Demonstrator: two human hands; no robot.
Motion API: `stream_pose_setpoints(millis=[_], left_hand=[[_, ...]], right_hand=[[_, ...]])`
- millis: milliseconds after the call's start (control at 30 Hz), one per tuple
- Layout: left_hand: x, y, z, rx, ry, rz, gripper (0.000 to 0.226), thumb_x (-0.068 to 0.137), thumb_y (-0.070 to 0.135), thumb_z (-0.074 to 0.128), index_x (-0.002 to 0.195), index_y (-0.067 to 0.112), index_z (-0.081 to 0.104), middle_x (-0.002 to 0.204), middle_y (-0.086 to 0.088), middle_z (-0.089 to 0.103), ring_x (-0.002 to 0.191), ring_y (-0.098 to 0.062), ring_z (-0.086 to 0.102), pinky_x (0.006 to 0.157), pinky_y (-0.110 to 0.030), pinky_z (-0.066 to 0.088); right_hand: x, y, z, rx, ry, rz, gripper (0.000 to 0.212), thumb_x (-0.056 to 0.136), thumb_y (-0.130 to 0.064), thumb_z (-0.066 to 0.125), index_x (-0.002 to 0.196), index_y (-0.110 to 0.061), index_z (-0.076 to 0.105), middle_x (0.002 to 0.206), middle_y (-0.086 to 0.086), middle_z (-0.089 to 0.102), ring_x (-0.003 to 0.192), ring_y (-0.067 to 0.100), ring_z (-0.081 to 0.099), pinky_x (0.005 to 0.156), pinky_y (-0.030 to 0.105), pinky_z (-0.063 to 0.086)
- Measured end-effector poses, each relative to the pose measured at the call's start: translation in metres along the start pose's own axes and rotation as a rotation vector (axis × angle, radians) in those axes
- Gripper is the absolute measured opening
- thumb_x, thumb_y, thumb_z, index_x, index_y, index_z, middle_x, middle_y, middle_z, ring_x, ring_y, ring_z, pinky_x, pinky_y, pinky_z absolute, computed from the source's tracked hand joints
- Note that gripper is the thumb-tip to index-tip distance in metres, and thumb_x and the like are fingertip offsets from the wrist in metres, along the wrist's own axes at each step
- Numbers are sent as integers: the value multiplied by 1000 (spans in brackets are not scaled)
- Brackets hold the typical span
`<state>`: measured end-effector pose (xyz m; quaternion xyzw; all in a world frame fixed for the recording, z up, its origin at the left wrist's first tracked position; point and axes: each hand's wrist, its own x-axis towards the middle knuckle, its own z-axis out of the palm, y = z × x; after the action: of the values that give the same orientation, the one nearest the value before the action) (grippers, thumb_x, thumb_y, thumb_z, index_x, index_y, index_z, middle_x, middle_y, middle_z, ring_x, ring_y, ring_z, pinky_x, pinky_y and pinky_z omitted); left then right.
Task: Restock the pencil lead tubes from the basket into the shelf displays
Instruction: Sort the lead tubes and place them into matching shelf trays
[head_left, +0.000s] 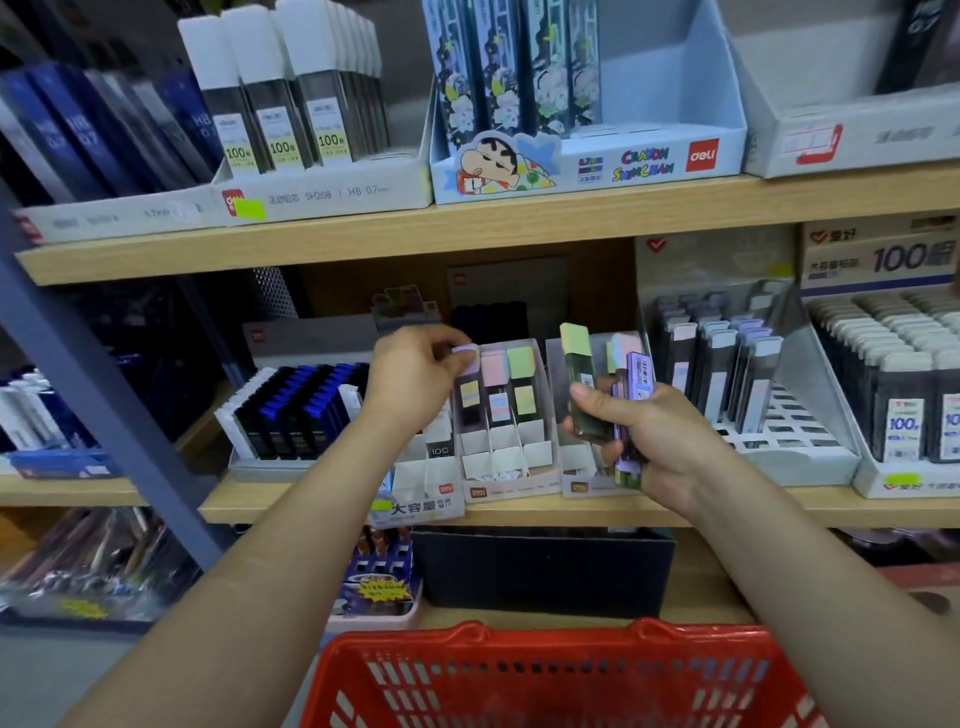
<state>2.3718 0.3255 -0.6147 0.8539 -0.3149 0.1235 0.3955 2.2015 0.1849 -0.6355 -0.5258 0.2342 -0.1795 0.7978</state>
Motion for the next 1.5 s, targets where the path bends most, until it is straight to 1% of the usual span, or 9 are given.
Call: stream_pose_setpoints(millis=[200,367,567,700,800,933,1200,1333,1500], left_hand=[[4,-1,2,89,-26,43,21,91,22,66,108,14,73,101,-4,73,90,-16,64,79,-19,44],[6,-6,5,254,-24,195,19,89,24,67,102,14,75,104,-6,69,97,-20,60,81,-24,43],[8,-9,5,236,13,114,13,88,23,68,99,17,73,99,-2,62,88,-14,54,75,-23,40],[-1,4,-5,-84,21,40,14,92,23,63,99,16,74,86,8,68,83,-9,62,74,-19,44],[-19,21,-16,-607,-226,-96,20,97,25,54,110,19,69,86,-1,73,72,-9,62,65,-22,51],[-33,27,-23,-830,-505,-90,29,92,8,58,118,17,66,102,-9,72,91,-17,68,76,-24,54],[-33,25,-25,-658,-129,-99,10,75,15,76,83,12,73,67,-7,72,53,-11,61,53,-19,53],[-35,22,-25,-692,-156,-140,14,85,9,69,98,13,72,76,-6,74,61,-9,63,59,-18,54],[-34,19,-23,-769,-81,-189,16,84,2,69,98,11,69,79,-5,75,68,-13,70,64,-20,56]], right_hand=[[4,3,2,1,1,4,16,86,-9,70,100,-11,63,71,5,71,62,12,66,38,17,40],[6,5,3,-42,-9,-8,24,82,-10,74,105,-10,67,83,9,70,65,14,65,38,17,39],[6,7,4,-77,-16,-5,25,77,-14,79,97,-11,65,74,9,70,58,11,61,38,17,37],[6,6,5,-122,-7,-13,21,75,-16,80,88,-13,64,67,4,68,53,12,46,37,17,34],[5,5,6,-159,-4,-27,18,77,-15,80,87,-13,66,72,4,66,54,11,47,38,18,35],[0,2,6,-62,-106,29,29,67,-21,77,92,-9,68,80,10,68,67,14,54,38,16,34],[-5,1,8,-138,-208,44,20,80,-27,75,92,-12,70,80,8,65,60,11,53,39,16,31],[-1,5,8,-215,-170,-32,8,84,-9,73,79,-11,68,65,5,55,50,10,47,38,17,34],[-1,3,9,-96,-37,55,23,88,-30,69,96,-10,66,66,3,61,44,8,43,37,17,33]])
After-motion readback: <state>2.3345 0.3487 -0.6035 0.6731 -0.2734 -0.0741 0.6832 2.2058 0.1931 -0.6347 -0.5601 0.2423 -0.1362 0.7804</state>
